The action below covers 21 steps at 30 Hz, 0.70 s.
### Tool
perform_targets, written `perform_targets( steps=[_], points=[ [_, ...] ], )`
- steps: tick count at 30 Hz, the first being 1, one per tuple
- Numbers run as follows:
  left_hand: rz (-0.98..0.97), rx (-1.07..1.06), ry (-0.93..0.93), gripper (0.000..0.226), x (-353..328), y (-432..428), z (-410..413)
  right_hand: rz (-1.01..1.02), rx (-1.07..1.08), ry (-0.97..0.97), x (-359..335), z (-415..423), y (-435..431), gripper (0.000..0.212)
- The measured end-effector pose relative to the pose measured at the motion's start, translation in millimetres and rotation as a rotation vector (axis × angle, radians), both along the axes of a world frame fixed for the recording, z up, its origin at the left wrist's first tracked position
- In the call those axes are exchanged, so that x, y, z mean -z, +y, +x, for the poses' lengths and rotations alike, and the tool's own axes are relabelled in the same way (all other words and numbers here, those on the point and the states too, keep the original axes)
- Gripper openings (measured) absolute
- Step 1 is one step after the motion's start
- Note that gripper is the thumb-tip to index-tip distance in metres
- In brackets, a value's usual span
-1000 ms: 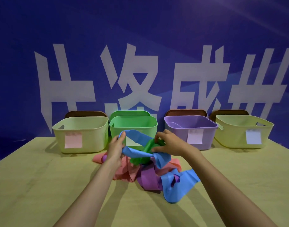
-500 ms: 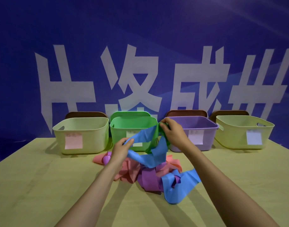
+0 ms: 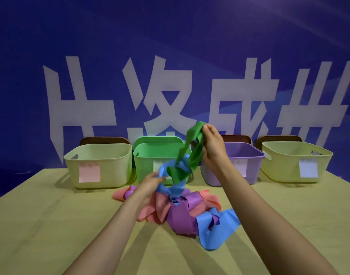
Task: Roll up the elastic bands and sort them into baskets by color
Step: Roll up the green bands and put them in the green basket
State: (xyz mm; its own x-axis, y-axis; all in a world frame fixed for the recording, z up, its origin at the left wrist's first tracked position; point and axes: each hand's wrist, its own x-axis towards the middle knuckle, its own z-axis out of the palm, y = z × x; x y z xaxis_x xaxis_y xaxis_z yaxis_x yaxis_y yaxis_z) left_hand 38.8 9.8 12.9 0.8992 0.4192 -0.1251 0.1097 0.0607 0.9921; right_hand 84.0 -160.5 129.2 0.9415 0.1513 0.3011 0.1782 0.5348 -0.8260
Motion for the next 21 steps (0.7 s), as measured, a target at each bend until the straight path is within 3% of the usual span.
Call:
perform_targets(
  steps=[3,7,9,14,16,21],
  points=[
    [0.206,0.102,0.092,0.059,2,-6,-10,-0.076,-0.029,0.066,8,0,3,0.015],
    [0.301,0.221,-0.040,0.076,-7,-17,-14,0.011,-0.176,0.199,19,1,8,0.022],
    [0.314,0.238,-0.112,0.057,-18,-26,-15,0.048,-0.234,0.199,20,0,8,0.023],
    [0.386,-0.092,-0.185,0.008,-41,-22,-14,0.208,-0.178,0.178,6,-3,-4,0.016],
    [0.265,-0.090,-0.245,0.015,-52,-22,-19,0.219,-0.128,0.189,4,3,-11,0.013],
    [-0.541,0.322,-0.426,0.011,-88,-25,-46,0.188,-0.062,0.359,20,19,-24,0.013]
  ],
)
